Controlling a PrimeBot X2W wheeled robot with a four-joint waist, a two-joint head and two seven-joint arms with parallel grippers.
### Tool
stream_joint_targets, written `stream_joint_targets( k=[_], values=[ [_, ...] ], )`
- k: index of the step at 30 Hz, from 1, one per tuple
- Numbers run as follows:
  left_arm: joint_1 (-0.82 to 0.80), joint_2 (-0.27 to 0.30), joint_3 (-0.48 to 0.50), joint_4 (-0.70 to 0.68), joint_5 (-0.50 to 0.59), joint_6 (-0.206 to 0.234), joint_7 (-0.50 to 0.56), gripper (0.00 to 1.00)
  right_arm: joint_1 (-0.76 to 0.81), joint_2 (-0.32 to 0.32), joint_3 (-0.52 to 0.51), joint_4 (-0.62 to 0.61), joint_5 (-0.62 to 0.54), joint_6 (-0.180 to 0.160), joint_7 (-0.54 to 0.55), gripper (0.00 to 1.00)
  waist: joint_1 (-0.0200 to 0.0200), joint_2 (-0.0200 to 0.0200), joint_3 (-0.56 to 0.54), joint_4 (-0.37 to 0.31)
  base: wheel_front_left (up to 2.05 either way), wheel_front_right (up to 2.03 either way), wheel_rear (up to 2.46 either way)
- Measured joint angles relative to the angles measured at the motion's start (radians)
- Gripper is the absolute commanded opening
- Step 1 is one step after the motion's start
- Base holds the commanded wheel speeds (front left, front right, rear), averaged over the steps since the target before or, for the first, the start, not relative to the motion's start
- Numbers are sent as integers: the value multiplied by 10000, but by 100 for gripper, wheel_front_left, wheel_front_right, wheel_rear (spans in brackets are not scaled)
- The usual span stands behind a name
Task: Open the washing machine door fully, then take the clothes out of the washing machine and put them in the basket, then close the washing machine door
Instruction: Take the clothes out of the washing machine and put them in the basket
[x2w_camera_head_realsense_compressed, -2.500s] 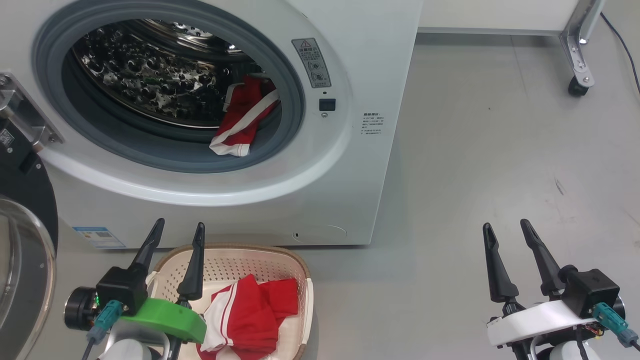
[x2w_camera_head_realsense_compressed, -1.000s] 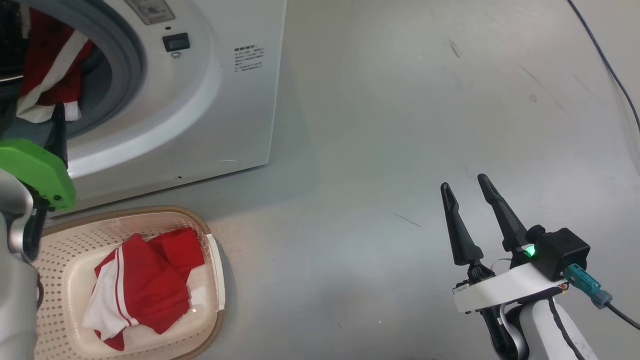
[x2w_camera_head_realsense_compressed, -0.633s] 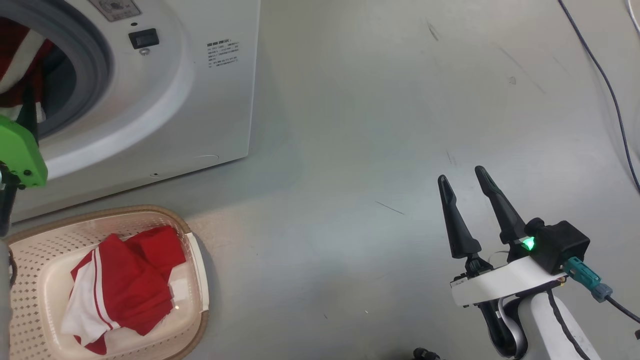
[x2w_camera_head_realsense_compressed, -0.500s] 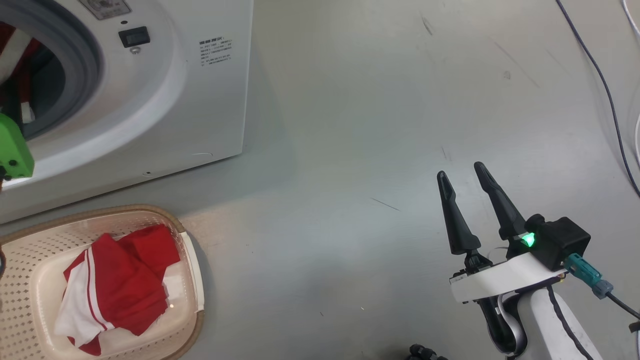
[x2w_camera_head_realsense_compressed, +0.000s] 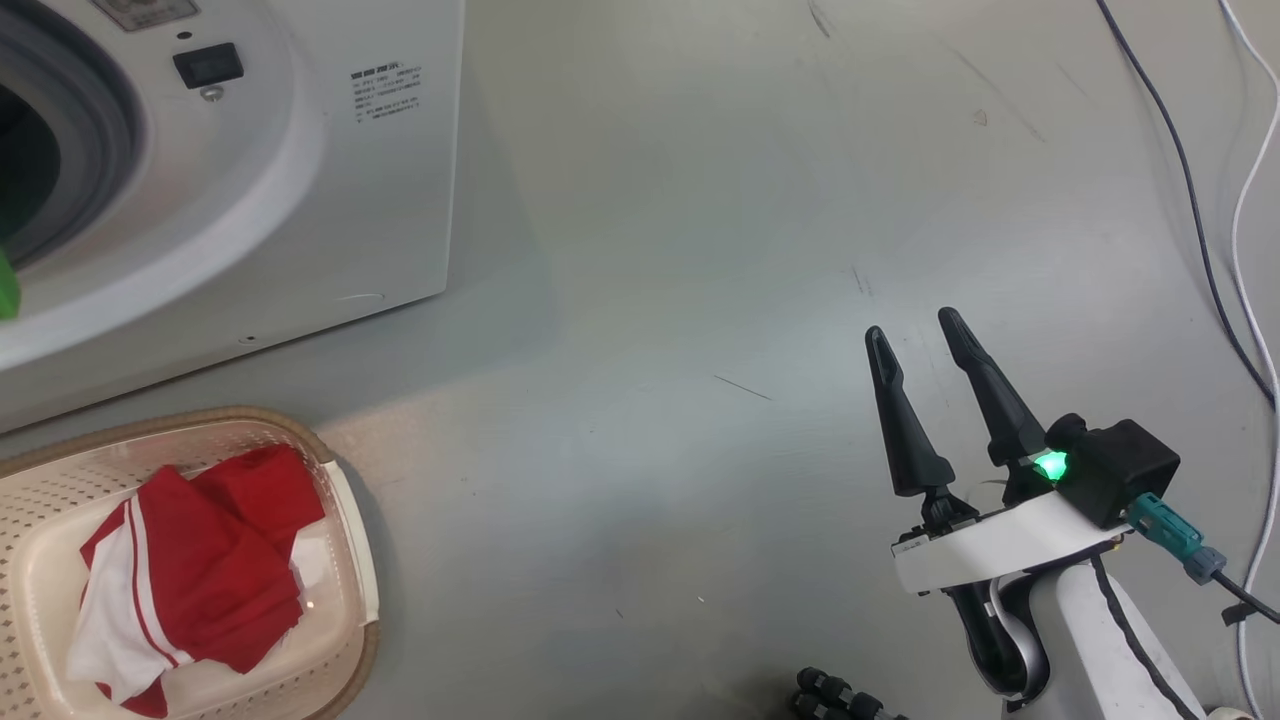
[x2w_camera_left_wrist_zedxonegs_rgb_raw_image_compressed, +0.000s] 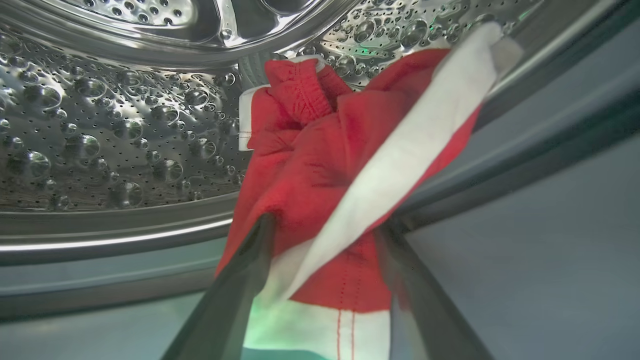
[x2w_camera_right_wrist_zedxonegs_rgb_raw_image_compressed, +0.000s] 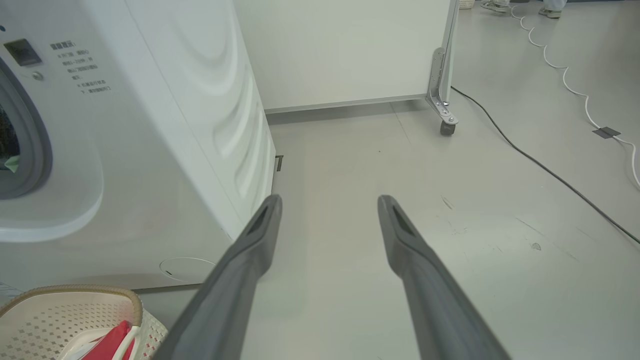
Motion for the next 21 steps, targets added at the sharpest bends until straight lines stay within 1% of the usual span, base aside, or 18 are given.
stream_joint_targets(
  k=[12, 13, 14, 15, 21],
  values=[
    [-395, 38, -23, 585, 75, 35, -123, 100, -25, 4, 81, 0, 180, 0, 0, 100, 0, 0, 159, -122, 0, 0, 0],
    [-424, 38, -29, 633, 73, 27, -123, 68, -28, 4, 84, 0, 180, 0, 0, 100, 0, 0, 166, -124, 0, 0, 0],
    [-453, 36, -40, 681, 73, 21, -153, 40, -33, 4, 86, 0, 180, -2, 0, 100, 0, 0, 171, -124, 0, 0, 0],
    [-466, 33, -59, 717, 73, 10, -199, 0, -42, 4, 86, 2, 180, -2, 0, 100, 0, 0, 174, -122, 0, 0, 0],
    [-499, -136, -228, 957, 75, -67, -777, 0, -182, 6, 33, 27, 180, -12, 0, 100, 0, 0, 80, -40, 0, 0, 0]
  ],
)
